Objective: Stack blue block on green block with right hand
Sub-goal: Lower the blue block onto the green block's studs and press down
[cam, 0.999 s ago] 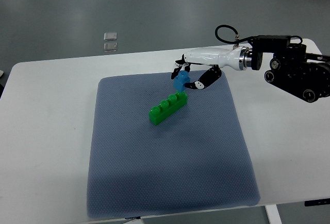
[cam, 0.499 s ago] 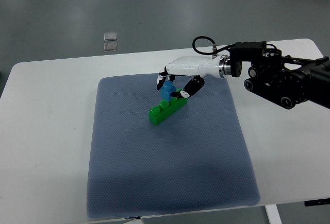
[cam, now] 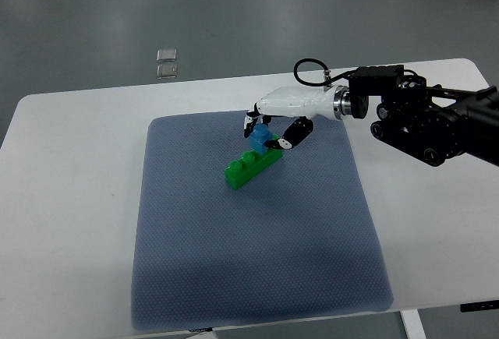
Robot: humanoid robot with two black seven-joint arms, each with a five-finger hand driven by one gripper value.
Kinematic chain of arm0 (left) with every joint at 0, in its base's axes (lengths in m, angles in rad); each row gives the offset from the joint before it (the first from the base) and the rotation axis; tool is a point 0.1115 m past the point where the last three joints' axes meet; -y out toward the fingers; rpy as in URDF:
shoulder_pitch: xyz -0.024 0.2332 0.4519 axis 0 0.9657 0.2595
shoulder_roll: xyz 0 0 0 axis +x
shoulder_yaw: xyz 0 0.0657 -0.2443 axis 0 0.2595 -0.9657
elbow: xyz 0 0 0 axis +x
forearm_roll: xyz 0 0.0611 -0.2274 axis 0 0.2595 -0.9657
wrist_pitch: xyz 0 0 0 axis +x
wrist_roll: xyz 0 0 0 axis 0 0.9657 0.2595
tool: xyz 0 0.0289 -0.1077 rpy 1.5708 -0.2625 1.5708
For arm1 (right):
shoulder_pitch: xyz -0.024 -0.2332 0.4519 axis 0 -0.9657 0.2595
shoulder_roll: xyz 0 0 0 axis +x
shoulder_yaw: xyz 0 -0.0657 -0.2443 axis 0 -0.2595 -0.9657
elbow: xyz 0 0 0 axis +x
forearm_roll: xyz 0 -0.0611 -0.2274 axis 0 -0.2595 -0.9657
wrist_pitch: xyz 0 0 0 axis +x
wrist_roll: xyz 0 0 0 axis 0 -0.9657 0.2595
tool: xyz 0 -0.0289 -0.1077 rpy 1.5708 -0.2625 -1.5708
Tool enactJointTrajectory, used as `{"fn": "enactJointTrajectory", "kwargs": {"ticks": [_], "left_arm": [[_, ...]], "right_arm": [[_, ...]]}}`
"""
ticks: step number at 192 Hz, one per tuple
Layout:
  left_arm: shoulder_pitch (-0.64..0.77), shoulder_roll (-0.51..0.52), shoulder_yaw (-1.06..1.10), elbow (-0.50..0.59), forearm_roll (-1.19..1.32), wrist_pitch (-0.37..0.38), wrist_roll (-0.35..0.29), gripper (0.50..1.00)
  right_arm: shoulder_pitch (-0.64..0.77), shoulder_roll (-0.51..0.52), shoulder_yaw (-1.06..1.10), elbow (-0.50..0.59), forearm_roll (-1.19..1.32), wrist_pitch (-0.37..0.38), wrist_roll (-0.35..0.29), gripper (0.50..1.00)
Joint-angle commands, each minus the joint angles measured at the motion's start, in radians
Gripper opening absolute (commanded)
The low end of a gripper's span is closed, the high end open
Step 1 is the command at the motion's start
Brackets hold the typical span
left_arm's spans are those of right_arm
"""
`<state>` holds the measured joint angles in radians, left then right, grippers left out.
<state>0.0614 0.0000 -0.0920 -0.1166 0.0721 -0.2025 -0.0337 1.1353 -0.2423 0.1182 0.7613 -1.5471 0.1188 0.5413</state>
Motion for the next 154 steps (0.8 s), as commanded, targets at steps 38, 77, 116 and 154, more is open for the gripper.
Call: {"fn": "enactJointTrajectory", "kwargs": {"ticks": [38, 77, 116, 154], "left_arm": [[0.000, 0.000, 0.000, 0.000, 0.000, 0.000, 0.000, 1.000], [0.000, 0.000, 0.000, 0.000, 0.000, 0.000, 0.000, 1.000], [0.000, 0.000, 0.000, 0.000, 0.000, 0.000, 0.000, 1.000], [0.000, 0.000, 0.000, 0.000, 0.000, 0.000, 0.000, 1.000]], "right_arm": [[-0.003, 0.003, -0.009, -0.025, 0.001, -0.010, 0.000, 0.552], [-0.006, 0.009, -0.018, -0.031, -0.001, -0.018, -0.001, 0.552], [-0.008, 0.018, -0.020, -0.031, -0.001, -0.018, -0.003, 0.552], [-0.008, 0.023, -0.037, -0.039, -0.004, -0.019, -0.003, 0.552]]}}
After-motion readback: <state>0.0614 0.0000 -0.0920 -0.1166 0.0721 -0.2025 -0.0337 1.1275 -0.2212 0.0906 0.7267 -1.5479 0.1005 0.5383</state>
